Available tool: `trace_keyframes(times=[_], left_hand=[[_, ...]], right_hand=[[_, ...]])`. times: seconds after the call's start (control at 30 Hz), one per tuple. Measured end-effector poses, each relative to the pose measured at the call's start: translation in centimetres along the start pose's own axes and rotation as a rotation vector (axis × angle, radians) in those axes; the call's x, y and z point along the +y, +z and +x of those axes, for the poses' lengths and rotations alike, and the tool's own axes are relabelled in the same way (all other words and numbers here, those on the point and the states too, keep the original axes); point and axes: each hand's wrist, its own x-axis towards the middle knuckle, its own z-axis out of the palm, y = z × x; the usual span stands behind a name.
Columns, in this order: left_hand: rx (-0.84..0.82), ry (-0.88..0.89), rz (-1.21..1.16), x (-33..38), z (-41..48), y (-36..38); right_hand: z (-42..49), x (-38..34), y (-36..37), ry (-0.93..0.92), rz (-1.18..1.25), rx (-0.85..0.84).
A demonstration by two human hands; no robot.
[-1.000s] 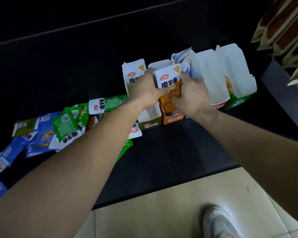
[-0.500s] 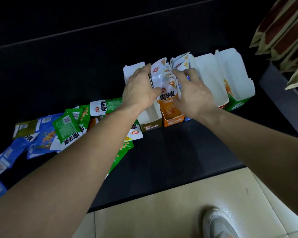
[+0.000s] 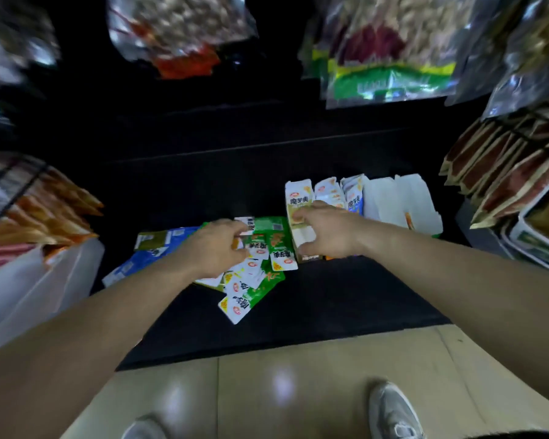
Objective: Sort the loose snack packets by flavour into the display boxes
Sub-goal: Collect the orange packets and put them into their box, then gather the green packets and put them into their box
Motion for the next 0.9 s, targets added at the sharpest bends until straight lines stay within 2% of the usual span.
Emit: trace_keyframes(times=[0.17,0.43,0.7,0.9], left_hand=[[-0.018,-0.169,-0.008,-5.5,-7.5,1.6],[-0.143,-0.245,-0.112,-9.4,-11.2,11.7],[-0.205,-0.263,-0.127,-10.4,-8.8,17.8],[-0.057,-0.211,-0.002,-10.4,-6.6,20.1]], right_hand=[[-1.4,-5.5,2.5,-0.07,-0.112,-0.089],[2.4,-5.9,16.0,0.005,-0.195,-0.276],[7.6,-5.9,23.5,0.033,-0.224,-0.255],[3.7,-6.3,27.4,0.026,-0.188,-0.059]])
